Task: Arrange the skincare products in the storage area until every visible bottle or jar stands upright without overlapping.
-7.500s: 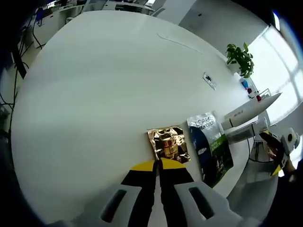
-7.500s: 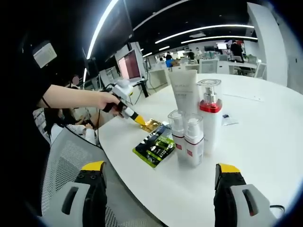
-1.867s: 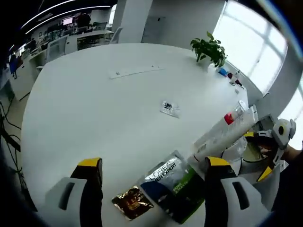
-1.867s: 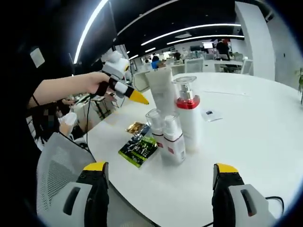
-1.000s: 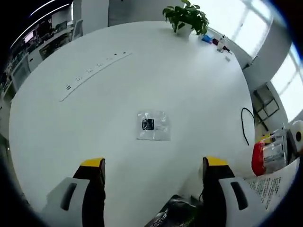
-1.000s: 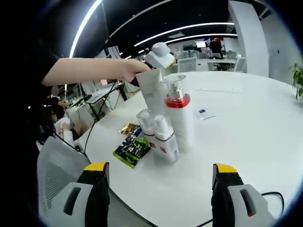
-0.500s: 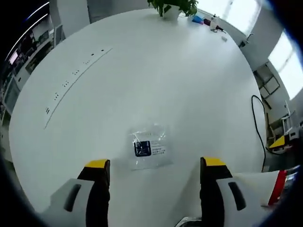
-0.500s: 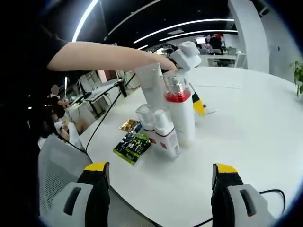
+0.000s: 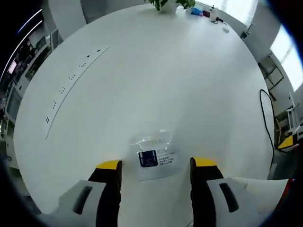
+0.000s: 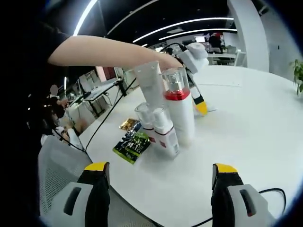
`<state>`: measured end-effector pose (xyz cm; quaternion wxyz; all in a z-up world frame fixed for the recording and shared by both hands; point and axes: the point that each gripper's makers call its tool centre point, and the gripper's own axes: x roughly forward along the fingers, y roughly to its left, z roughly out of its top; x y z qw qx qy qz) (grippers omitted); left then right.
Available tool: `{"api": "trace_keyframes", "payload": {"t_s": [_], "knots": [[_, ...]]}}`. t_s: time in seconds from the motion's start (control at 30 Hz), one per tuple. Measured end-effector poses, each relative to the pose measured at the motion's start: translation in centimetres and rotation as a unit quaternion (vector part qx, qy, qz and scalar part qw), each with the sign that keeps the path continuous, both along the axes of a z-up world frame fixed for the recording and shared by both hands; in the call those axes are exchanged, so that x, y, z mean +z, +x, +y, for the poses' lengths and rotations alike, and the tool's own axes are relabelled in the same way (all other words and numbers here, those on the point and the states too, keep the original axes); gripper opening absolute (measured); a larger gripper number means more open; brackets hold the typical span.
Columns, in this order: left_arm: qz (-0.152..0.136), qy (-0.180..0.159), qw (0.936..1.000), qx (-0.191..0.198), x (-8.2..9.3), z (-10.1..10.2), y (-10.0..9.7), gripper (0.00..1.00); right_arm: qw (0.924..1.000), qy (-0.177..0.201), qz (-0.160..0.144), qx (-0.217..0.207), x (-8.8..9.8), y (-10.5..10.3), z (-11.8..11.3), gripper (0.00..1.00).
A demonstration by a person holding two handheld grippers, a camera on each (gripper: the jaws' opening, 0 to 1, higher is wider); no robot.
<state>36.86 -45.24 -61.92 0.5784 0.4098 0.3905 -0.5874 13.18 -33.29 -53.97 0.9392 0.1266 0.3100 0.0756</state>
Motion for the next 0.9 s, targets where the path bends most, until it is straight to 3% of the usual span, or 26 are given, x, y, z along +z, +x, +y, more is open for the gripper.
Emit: {"api": "trace_keyframes", "payload": {"t_s": [0.2, 0.27, 0.53, 0.7, 0.9], "knots": [[-0.002, 0.0, 1.0, -0.002, 0.2, 0.0, -0.6, 0.51, 1.0, -0.001, 0.001, 0.0, -0.1, 0.0, 0.0, 0.92], [-0.003, -0.002, 1.0, -0.007, 0.4, 0.1, -0.9, 0.38, 1.0, -0.002, 0.001, 0.0, -0.1, 0.0, 0.0, 0.92], [0.001, -0.008, 1.0, 0.001, 0.4, 0.0, -0.7, 0.38, 1.0, -0.003, 0.0, -0.001, 0.0, 0.0, -0.1, 0.92], [0.021, -0.022, 0.9989, 0.035, 1.2, 0.5, -0.2, 0.38, 1.0, -0.003, 0.0, -0.001, 0.0, 0.0, -0.1, 0.92], [0.019, -0.026, 0.9979, 0.057, 1.9, 1.6, 0.6, 0.38, 1.0, -0.003, 0.0, 0.006, 0.0, 0.0, 0.1, 0.92]]}}
